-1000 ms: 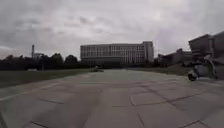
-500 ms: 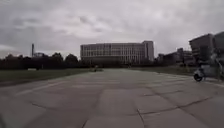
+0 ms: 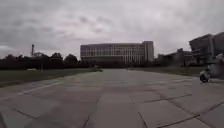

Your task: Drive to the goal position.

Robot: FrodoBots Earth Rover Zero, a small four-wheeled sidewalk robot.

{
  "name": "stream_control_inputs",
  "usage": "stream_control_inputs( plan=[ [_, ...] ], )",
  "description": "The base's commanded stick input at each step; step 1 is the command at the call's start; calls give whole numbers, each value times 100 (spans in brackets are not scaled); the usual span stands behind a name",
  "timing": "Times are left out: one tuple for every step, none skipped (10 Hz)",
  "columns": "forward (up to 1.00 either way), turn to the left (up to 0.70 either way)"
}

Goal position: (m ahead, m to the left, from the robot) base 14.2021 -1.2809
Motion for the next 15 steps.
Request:
stream_control_inputs(
  plan=[
    [70,-13],
    [70,-35],
    [70,-35],
    [70,-35],
    [70,-35],
    [70,-35],
    [70,-35],
    [70,-35],
    [70,-18],
    [70,0],
    [70,0],
    [70,0],
    [70,0],
    [70,0],
    [70,31]
  ],
)
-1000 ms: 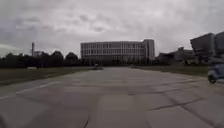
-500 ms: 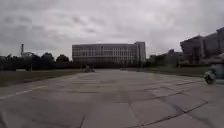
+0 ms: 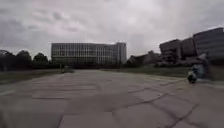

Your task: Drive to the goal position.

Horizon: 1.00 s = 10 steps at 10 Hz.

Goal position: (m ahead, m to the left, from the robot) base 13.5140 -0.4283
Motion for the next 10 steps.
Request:
stream_control_inputs(
  plan=[
    [70,35],
    [70,35],
    [70,35],
    [70,35],
    [70,18],
    [70,0],
    [70,0],
    [70,0],
    [70,0],
    [70,0]
  ],
)
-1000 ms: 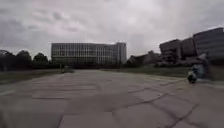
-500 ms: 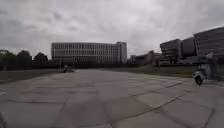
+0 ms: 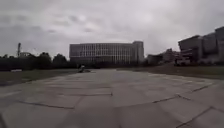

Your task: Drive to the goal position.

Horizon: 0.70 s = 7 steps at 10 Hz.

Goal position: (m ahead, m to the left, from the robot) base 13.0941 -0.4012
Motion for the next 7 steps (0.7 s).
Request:
stream_control_inputs(
  plan=[
    [70,0],
    [70,0],
    [70,0],
    [70,0],
    [70,0],
    [70,0],
    [70,0]
  ],
)
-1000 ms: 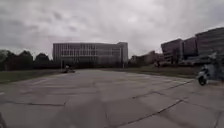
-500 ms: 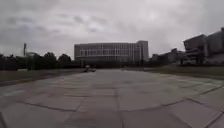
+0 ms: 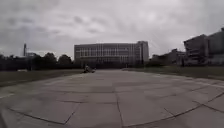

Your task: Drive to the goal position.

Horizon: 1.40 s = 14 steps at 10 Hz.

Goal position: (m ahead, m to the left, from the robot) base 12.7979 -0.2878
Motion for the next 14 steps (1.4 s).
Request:
stream_control_inputs(
  plan=[
    [70,0],
    [70,0],
    [70,0],
    [70,0],
    [70,-8],
    [70,-21],
    [70,-35],
    [70,-35],
    [70,-35],
    [70,-35],
    [70,-35],
    [70,-35],
    [70,-7],
    [70,0]
  ],
)
